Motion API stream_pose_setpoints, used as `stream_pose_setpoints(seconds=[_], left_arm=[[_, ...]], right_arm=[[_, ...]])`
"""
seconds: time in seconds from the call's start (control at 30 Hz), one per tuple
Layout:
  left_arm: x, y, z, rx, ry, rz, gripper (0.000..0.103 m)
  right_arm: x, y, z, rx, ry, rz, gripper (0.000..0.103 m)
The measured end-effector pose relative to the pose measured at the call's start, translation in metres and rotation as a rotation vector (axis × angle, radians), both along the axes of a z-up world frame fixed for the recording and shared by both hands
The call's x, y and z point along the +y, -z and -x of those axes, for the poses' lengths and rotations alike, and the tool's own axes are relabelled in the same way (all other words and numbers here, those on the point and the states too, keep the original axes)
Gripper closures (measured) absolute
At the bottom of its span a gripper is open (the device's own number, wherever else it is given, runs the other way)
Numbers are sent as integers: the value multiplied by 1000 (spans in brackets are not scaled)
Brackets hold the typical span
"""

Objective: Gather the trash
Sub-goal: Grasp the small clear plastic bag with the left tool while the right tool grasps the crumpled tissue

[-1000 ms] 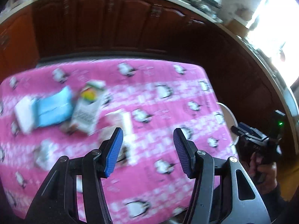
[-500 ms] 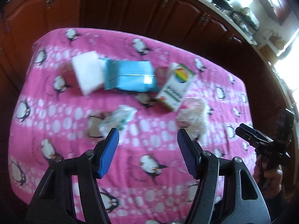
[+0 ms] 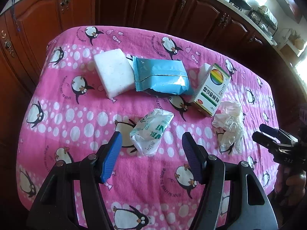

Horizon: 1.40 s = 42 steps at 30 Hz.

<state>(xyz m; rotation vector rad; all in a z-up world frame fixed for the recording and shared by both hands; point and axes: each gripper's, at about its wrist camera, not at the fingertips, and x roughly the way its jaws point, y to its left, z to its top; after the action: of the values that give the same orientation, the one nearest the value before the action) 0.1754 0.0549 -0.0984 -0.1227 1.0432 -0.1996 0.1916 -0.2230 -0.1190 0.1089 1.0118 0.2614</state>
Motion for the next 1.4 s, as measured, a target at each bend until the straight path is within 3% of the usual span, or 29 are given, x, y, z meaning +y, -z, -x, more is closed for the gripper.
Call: stream_pose_setpoints(seconds=[0.77,0.9,0.93,1.03,1.1,1.17,1.27,1.4], left_arm=[[-8,27,-25,17,70,28,40],[-9,32,-28,37,76,35,74],[-9,34,-29,42,74,36,75],[-7,37,-29,49,66,60,83],[-5,38,-28,56,57,74,86],[-2,37,-25,54,51,75,89],[-1,31,-17,42,46,86,90],[-9,17,-6,17,67,91,90]], right_arm=[[25,17,-21,25,-26,47,20],[30,22,-30,37,-27,35,20],[31,24,-33,40,-29,32,20],[39,30,-39,53,-46,32,39],[42,37,-41,72,-56,36,59],[41,41,-40,76,-57,12,61],[32,38,-33,53,-46,-6,73],[17,26,-20,19,-32,-34,77]])
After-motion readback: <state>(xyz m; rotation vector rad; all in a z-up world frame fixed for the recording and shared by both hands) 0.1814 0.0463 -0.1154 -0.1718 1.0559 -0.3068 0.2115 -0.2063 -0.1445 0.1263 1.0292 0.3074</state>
